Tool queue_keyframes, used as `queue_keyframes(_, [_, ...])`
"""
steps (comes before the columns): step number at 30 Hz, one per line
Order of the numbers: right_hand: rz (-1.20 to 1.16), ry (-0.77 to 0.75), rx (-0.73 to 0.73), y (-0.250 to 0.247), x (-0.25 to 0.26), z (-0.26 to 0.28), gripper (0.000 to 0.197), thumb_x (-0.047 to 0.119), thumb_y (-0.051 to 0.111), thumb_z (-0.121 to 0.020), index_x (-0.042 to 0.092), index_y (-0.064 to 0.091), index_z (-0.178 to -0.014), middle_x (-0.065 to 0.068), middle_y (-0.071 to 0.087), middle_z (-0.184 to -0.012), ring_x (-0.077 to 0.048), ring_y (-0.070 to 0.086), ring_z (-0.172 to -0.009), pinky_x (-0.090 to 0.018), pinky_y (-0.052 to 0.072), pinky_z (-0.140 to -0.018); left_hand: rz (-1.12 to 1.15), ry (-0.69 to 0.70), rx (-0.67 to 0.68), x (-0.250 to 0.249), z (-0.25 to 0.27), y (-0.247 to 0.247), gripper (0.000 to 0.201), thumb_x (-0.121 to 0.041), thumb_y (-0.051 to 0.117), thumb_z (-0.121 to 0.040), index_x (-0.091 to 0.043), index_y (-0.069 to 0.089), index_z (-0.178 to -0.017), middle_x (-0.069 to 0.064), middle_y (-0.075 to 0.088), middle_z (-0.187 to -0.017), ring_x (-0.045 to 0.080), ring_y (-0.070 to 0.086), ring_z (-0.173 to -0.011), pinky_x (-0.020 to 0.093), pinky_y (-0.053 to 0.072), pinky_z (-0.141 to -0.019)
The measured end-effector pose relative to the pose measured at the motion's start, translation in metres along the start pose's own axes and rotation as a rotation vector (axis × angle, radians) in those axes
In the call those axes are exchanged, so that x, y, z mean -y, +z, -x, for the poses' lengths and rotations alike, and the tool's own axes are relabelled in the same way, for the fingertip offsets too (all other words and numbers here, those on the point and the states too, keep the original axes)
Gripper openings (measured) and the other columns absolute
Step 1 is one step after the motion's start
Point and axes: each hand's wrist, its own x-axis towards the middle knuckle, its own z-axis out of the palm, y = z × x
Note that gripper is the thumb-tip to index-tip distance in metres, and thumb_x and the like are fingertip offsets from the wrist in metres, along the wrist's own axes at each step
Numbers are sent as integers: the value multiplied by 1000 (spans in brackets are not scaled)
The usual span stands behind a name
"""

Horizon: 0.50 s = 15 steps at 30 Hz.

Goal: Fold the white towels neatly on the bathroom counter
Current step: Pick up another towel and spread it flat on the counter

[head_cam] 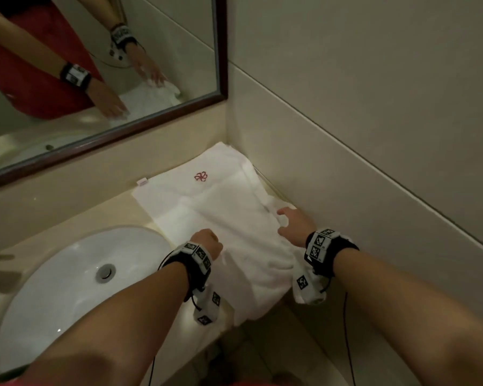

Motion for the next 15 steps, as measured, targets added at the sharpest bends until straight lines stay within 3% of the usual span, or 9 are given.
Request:
queue_keyframes(3, [-6,9,19,0,-23,18,58,22,62,-86,19,42,-140,-10,46,-140,-29,50,-122,-37,45,-98,-1,-32,-1,0,21,22,24,-24,60,-86,-13,64,-107,7,64,-109,26,61,-98,32,51,-82])
queue_keyframes(6, [-39,34,29,5,-46,36,65,22,63,-86,18,36,-144,-12,42,-144,-32,45,-128,-41,43,-103,36,-91,3,0,43,47,12,-22,60,-83,-12,64,-86,7,66,-86,25,61,-79,30,52,-73])
queue_keyframes(8, [-88,71,45,11,-63,49,67,24,63,-86,19,33,-145,-12,37,-147,-33,42,-131,-47,42,-104,109,-133,5,0,61,69,15,-20,60,-85,-10,57,-73,3,58,-68,24,57,-72,25,44,-65])
queue_keyframes(10, [-86,88,69,17,-81,58,67,25,64,-87,18,32,-146,-10,34,-149,-32,39,-133,-45,39,-107,184,-156,-13,0,76,92,22,-19,62,-87,-10,54,-69,1,53,-66,22,55,-75,24,41,-66])
queue_keyframes(12, [-117,104,96,24,-92,63,67,25,64,-87,16,33,-145,-10,39,-146,-32,44,-129,-43,42,-105,200,-187,-38,4,87,110,20,-23,62,-90,-14,55,-73,4,57,-79,19,53,-79,23,41,-69])
queue_keyframes(14, [-215,150,121,30,-101,69,65,25,67,-83,14,37,-140,-12,50,-136,-33,53,-118,-44,48,-98,201,-248,-42,8,97,123,13,-24,60,-92,-12,64,-94,8,59,-94,19,55,-85,23,42,-71])
queue_keyframes(15, [-261,166,123,33,-105,70,63,25,68,-82,14,39,-137,-12,54,-132,-33,55,-115,-45,49,-97,202,-275,-33,11,103,128,23,-23,58,-93,-8,66,-108,11,62,-102,21,59,-92,24,44,-74])
